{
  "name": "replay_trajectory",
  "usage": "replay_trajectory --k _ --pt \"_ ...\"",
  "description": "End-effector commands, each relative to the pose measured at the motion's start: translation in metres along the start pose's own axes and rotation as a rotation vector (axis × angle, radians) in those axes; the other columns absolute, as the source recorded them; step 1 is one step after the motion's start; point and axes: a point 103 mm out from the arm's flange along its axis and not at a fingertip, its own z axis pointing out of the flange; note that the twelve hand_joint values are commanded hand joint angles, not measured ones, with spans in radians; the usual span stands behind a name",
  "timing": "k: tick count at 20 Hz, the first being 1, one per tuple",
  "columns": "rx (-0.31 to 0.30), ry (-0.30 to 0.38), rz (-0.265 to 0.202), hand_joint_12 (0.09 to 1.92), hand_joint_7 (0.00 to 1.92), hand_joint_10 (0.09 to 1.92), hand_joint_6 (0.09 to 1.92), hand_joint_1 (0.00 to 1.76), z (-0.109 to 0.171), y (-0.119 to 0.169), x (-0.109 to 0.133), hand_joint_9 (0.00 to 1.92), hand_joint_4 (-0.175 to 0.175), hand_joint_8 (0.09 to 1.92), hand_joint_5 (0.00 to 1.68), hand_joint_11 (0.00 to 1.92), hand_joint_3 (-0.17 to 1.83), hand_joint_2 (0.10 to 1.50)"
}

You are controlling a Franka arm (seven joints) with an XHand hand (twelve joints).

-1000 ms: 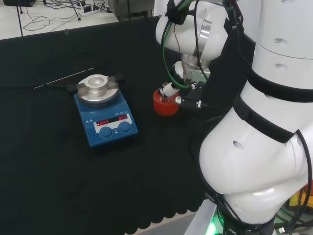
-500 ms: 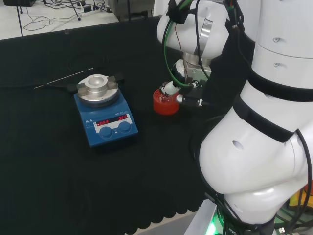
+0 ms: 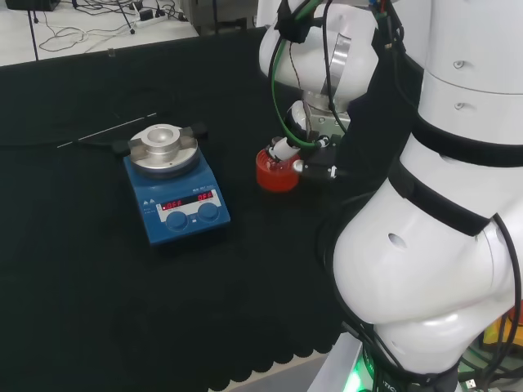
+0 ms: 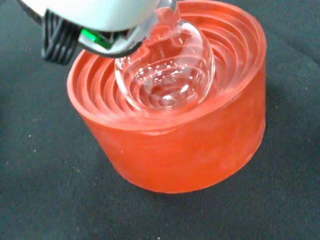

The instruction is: Pick up the round-bottom flask.

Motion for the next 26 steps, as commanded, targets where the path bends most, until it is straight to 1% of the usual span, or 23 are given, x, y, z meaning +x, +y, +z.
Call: replay_trajectory --k 1,7,11,16,17,18,19,20,21,23,26 --pt "0.001 -0.009 -0.001 1.39 0.34 0.63 0.6 0.97 0.0013 0.0032 0.0025 0.54 -0.016 0.67 0.82 0.19 0.62 0.56" --pt "0.007 -0.017 0.0 1.39 0.35 0.64 0.65 0.97 0.0028 0.005 0.0015 0.56 -0.02 0.67 0.92 0.2 0.63 0.56" --pt "0.001 -0.022 -0.001 1.38 0.37 0.64 0.67 0.97 0.0035 0.0043 0.0025 0.57 -0.026 0.67 0.98 0.22 0.63 0.56" --pt "-0.012 -0.018 -0.008 1.37 0.4 0.63 0.66 0.97 -0.0002 0.0042 0.0011 0.6 -0.045 0.67 1.1 0.26 0.64 0.57" --pt "-0.012 -0.014 -0.008 1.37 0.4 0.63 0.67 1.02 -0.0008 0.0042 0.0006 0.61 0.034 0.68 1.14 0.27 0.58 0.64" --pt "-0.014 -0.014 -0.009 1.36 0.41 0.62 0.67 1.05 -0.0013 0.0038 0.001 0.61 0.098 0.68 1.18 0.28 0.51 0.71" --pt "-0.018 -0.015 -0.012 1.36 0.41 0.62 0.65 1.07 -0.0019 0.0034 0.0019 0.62 0.136 0.67 1.21 0.28 0.44 0.76" --pt "-0.021 -0.014 -0.014 1.36 0.42 0.61 0.64 1.08 -0.0023 0.0031 0.0028 0.62 0.157 0.67 1.22 0.29 0.39 0.79" --pt "-0.02 -0.014 -0.017 1.36 0.43 0.61 0.63 1.09 -0.0027 0.0032 0.0034 0.63 0.167 0.67 1.23 0.3 0.37 0.81" --pt "-0.013 -0.011 -0.018 1.35 0.44 0.61 0.61 1.1 -0.0026 0.0029 0.0048 0.64 0.174 0.67 1.24 0.31 0.35 0.82" --pt "0.002 -0.006 -0.019 1.34 0.44 0.6 0.63 1.09 -0.0021 0.0029 0.0061 0.65 0.175 0.67 1.23 0.33 0.34 0.83"
